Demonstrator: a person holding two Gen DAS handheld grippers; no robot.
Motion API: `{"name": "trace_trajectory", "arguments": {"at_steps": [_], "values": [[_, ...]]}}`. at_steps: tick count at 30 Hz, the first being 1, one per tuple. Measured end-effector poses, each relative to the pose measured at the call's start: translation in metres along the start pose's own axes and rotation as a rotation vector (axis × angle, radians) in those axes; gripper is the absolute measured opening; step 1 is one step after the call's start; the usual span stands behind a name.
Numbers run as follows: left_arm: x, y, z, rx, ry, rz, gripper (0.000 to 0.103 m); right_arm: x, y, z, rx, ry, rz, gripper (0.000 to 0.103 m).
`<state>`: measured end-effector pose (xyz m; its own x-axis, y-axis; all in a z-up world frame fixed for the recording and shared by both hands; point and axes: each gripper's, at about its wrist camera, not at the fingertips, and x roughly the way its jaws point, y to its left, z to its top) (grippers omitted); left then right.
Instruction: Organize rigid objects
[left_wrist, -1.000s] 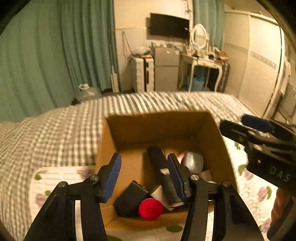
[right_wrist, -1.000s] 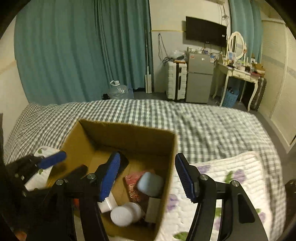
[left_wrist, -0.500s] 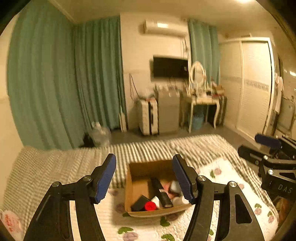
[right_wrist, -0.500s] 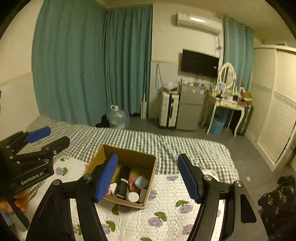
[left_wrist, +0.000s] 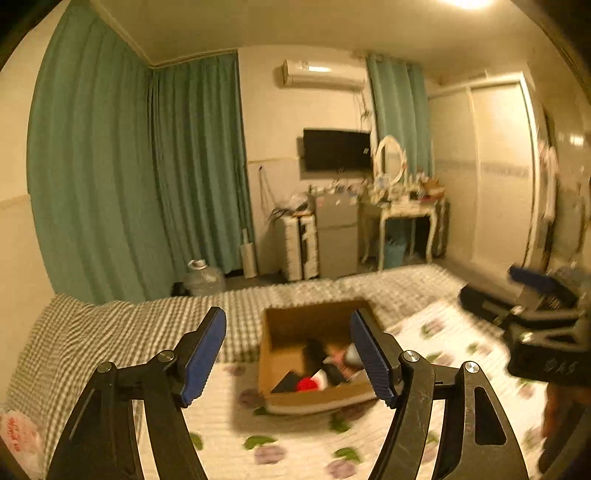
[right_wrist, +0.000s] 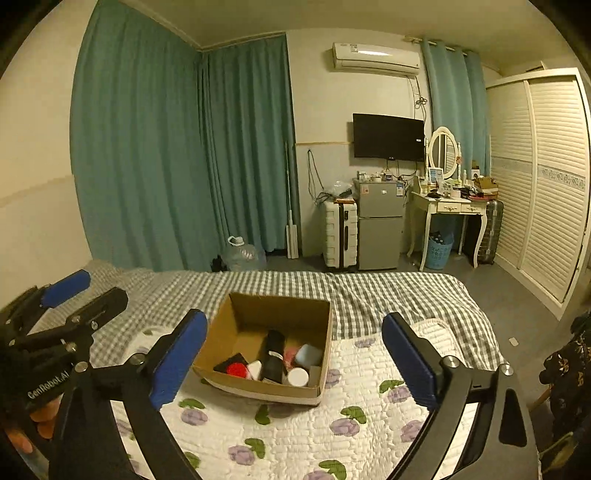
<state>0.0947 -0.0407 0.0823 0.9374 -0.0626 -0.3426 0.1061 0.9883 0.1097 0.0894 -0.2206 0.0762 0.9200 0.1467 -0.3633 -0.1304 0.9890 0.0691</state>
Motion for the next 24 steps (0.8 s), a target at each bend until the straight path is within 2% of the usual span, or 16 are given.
{"name": "trace_trajectory", "arguments": {"at_steps": [3, 7, 12, 24], "values": [[0.015, 0.003, -0.028, -0.039, 0.024, 0.051, 0.073, 0.014, -0.004, -0.022, -0.001, -0.009, -0.006, 0.103], [0.028, 0.003, -0.061, -0.095, 0.042, 0.053, 0.073, 0.031, -0.012, -0.053, 0.007, 0.004, -0.014, 0.103], [0.042, -0.009, -0.088, -0.068, 0.077, 0.041, 0.073, 0.043, -0.012, -0.078, -0.016, 0.027, -0.03, 0.103], [0.035, -0.001, -0.096, -0.106, 0.084, 0.021, 0.073, 0.04, -0.003, -0.088, -0.025, 0.056, -0.032, 0.103]]}}
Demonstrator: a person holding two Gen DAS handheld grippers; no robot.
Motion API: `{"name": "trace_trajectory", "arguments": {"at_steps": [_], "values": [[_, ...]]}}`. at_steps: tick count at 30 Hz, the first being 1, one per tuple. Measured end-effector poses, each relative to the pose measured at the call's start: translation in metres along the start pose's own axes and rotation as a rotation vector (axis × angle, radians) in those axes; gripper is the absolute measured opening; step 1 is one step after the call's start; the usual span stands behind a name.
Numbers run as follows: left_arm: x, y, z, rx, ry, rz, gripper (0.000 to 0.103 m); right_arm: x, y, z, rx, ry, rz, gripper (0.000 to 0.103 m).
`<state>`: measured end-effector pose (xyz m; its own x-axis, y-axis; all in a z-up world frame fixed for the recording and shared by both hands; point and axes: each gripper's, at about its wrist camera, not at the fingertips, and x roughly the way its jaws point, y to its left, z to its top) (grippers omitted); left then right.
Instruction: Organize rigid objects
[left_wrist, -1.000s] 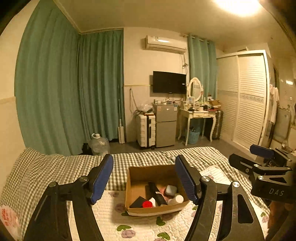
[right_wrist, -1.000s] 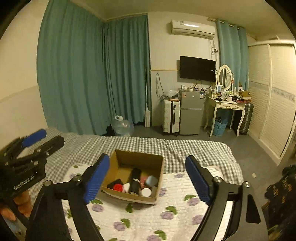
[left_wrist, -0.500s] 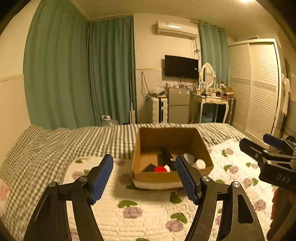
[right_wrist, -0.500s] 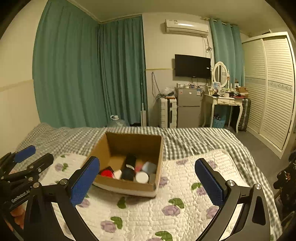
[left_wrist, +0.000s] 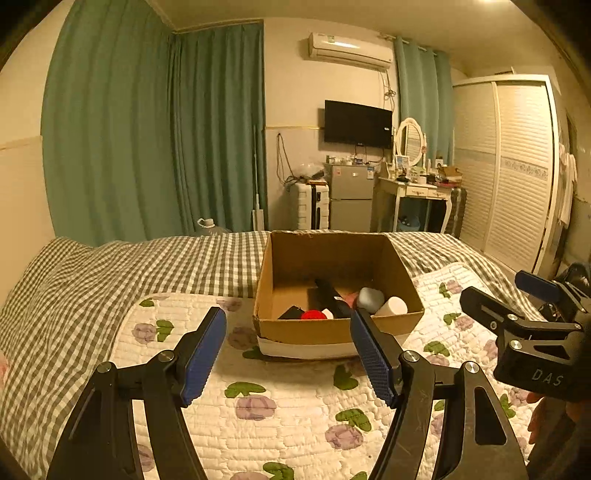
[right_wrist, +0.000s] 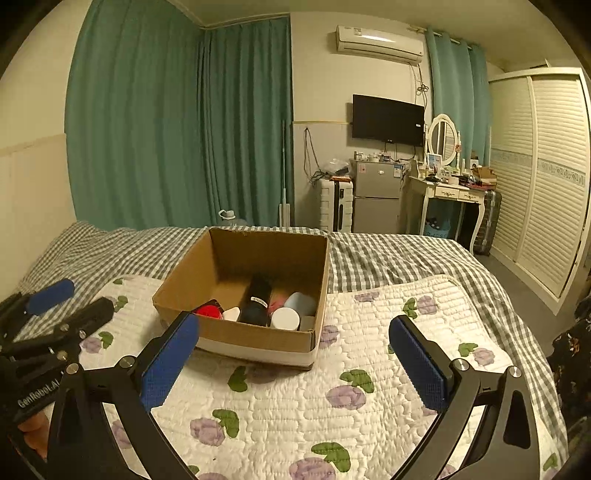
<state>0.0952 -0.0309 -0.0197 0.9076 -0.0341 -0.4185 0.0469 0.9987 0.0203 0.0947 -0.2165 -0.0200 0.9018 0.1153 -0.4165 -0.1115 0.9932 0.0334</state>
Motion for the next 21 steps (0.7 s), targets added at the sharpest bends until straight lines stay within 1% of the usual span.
{"name": "trace_trajectory", "arguments": {"at_steps": [6, 8, 11, 21], "values": [[0.0, 0.002, 0.002, -0.001, 0.001, 0.004, 0.073, 0.003, 0.003, -0.001, -0.007, 0.005, -0.009, 0.103], [0.0, 0.003, 0.002, -0.002, 0.009, -0.014, 0.073, 0.005, 0.005, -0.002, -0.013, 0.013, -0.004, 0.103], [-0.001, 0.002, 0.002, 0.006, 0.006, -0.015, 0.073, 0.009, 0.004, -0.004, 0.003, 0.03, 0.003, 0.103], [-0.001, 0.002, 0.002, 0.012, 0.002, -0.009, 0.073, 0.012, 0.001, -0.005, 0.021, 0.042, -0.008, 0.103]]}}
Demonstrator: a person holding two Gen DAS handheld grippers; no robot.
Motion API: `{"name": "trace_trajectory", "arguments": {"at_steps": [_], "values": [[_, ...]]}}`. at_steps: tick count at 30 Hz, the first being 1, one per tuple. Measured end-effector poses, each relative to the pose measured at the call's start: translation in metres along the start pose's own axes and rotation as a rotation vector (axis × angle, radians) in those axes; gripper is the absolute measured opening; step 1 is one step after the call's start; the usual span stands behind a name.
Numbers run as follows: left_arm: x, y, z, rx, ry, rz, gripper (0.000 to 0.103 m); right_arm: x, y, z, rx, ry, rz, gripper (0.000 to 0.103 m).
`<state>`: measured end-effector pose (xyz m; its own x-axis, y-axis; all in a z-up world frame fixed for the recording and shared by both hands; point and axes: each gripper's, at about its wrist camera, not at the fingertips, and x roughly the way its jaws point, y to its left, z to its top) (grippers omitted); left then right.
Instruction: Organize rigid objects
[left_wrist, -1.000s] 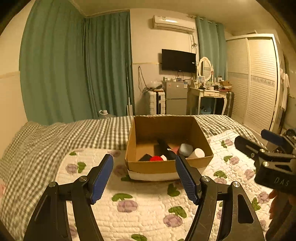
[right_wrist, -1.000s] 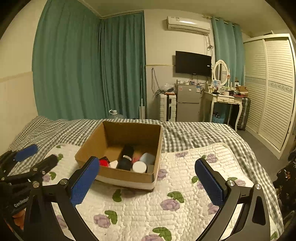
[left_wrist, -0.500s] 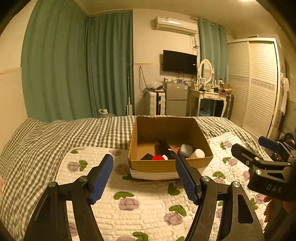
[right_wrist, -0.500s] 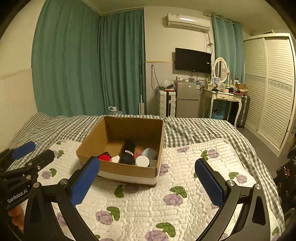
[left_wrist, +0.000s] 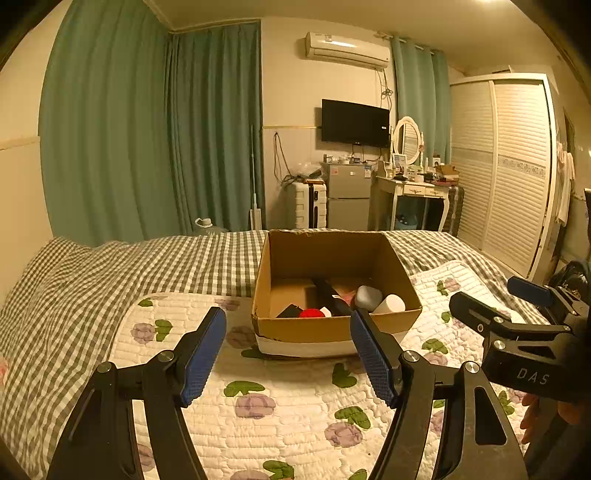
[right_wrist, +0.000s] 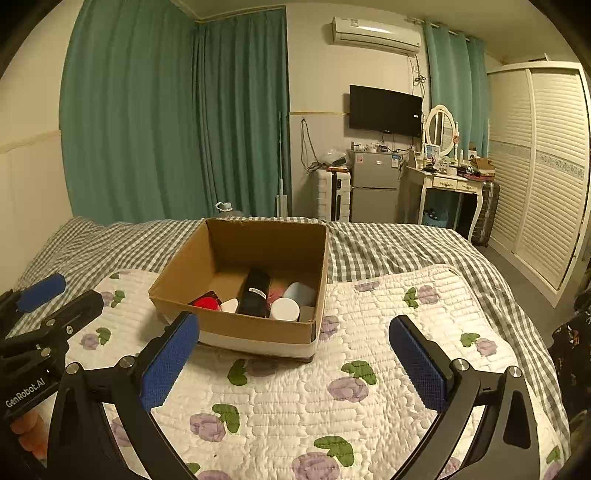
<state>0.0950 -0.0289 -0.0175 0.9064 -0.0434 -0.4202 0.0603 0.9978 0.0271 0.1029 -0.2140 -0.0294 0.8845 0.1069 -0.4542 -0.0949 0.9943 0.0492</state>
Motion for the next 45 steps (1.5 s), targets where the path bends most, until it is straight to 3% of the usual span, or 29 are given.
{"name": "trace_trajectory", "arguments": {"at_steps": [45], "values": [[0.0067, 0.0053, -0.0056, -0.015, 0.044, -0.02, 0.073, 0.0022, 0.0031, -0.0039, -0.011, 0.008, 0.003, 0.103]]}}
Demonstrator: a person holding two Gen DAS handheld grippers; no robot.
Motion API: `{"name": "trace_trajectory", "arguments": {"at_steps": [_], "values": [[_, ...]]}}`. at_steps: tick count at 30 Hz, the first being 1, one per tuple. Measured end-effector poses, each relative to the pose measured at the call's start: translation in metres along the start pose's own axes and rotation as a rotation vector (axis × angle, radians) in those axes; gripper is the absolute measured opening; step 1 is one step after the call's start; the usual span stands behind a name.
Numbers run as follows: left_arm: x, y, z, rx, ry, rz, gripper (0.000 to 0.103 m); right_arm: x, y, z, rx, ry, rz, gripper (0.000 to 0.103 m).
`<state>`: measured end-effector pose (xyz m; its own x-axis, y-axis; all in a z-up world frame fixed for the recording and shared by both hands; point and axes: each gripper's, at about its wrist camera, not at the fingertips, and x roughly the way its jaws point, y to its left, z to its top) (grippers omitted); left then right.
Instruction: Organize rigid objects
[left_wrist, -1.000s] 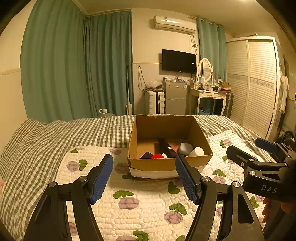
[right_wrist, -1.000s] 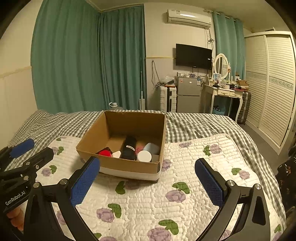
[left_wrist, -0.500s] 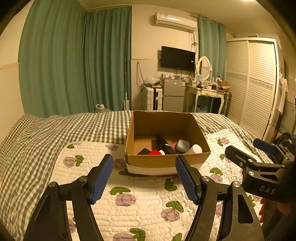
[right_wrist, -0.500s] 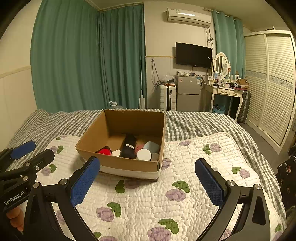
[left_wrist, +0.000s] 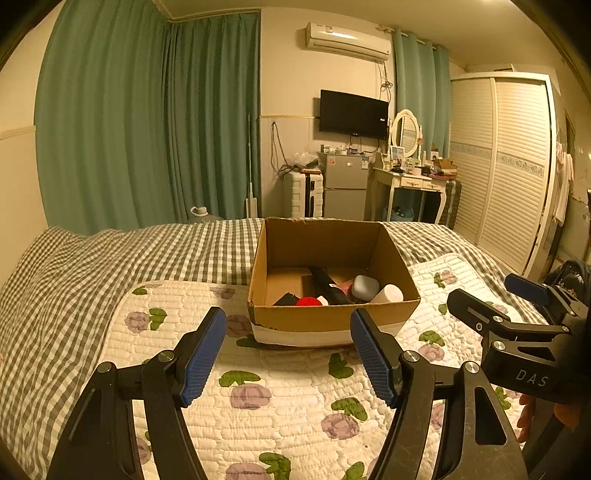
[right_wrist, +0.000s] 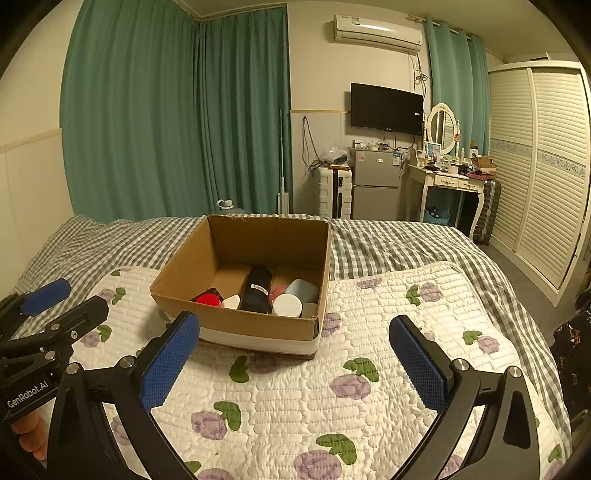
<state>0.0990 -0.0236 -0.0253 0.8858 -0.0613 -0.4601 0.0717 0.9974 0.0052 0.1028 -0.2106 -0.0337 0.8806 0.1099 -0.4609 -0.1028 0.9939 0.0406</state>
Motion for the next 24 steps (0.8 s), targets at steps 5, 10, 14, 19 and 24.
{"name": "trace_trajectory", "arguments": {"at_steps": [5, 10, 14, 19, 24], "values": [[0.001, -0.0005, -0.001, 0.002, 0.002, 0.006, 0.073, 0.0009, -0.0002, -0.0015, 0.003, 0.002, 0.001, 0.103], [0.0011, -0.0003, -0.0011, 0.003, 0.002, 0.006, 0.073, 0.0012, -0.0002, -0.0017, 0.003, 0.002, 0.0, 0.103], [0.0008, -0.0003, -0.0011, 0.003, 0.002, 0.006, 0.073, 0.0012, -0.0001, -0.0015, 0.002, 0.002, 0.0, 0.103], [0.0005, -0.0004, -0.0013, 0.001, 0.0, 0.009, 0.073, 0.0025, -0.0001, -0.0036, 0.002, 0.006, -0.001, 0.103], [-0.0002, -0.0004, -0.0018, 0.005, -0.008, 0.015, 0.073, 0.0042, -0.0003, -0.0064, 0.001, 0.012, -0.001, 0.103]]}}
